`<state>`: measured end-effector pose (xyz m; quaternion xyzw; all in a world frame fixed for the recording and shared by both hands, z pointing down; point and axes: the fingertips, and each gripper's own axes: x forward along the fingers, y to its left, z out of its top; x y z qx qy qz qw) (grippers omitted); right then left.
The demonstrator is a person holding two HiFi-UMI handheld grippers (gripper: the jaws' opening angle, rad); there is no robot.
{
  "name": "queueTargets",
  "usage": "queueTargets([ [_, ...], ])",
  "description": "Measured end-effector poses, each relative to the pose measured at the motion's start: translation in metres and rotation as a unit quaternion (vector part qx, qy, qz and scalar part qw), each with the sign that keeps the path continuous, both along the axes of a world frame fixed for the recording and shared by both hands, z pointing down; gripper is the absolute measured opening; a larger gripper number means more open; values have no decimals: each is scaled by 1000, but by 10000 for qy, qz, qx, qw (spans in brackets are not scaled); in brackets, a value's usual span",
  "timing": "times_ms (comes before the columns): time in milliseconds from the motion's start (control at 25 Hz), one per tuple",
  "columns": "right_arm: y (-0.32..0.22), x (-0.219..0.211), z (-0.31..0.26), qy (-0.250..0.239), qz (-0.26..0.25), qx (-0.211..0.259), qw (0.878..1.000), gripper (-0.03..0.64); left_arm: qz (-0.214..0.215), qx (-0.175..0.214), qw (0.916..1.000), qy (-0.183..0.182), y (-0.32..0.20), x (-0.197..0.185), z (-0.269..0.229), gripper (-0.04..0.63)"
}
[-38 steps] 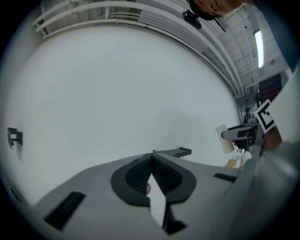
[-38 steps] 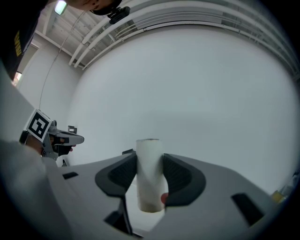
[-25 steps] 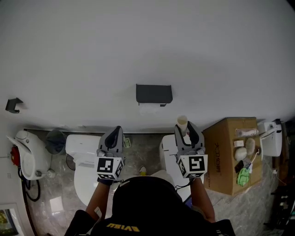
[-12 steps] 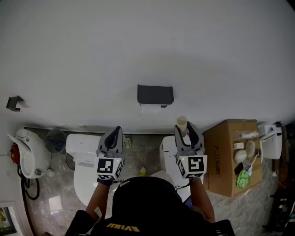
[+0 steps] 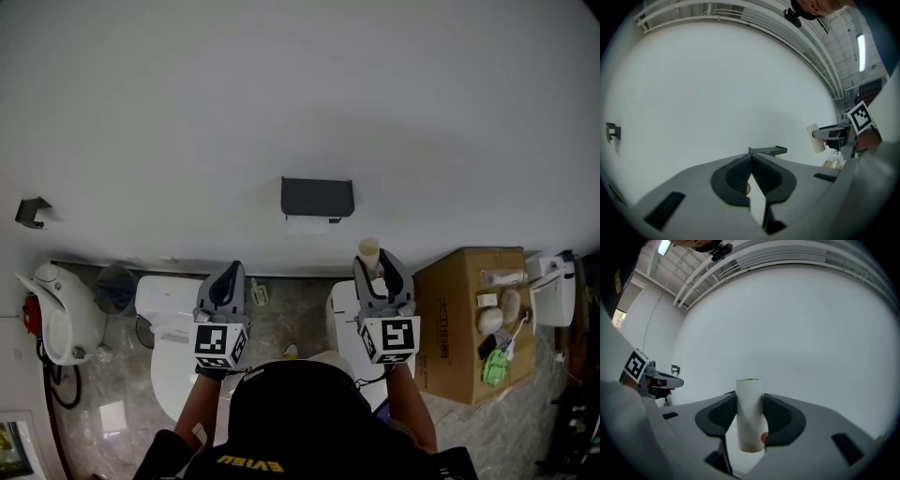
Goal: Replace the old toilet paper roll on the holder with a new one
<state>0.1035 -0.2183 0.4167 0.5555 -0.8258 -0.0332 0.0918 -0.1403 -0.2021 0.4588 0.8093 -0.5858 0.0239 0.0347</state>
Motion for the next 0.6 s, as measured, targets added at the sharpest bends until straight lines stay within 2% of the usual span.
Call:
queueTargets([
  [240,0,0,1,41,-6,3,10000,175,93,47,9999,2,-5,7,-2,12],
  [600,3,-16,6,139,-314,-83,9994,175,165,74,9998,10,-7,13,-3,12],
])
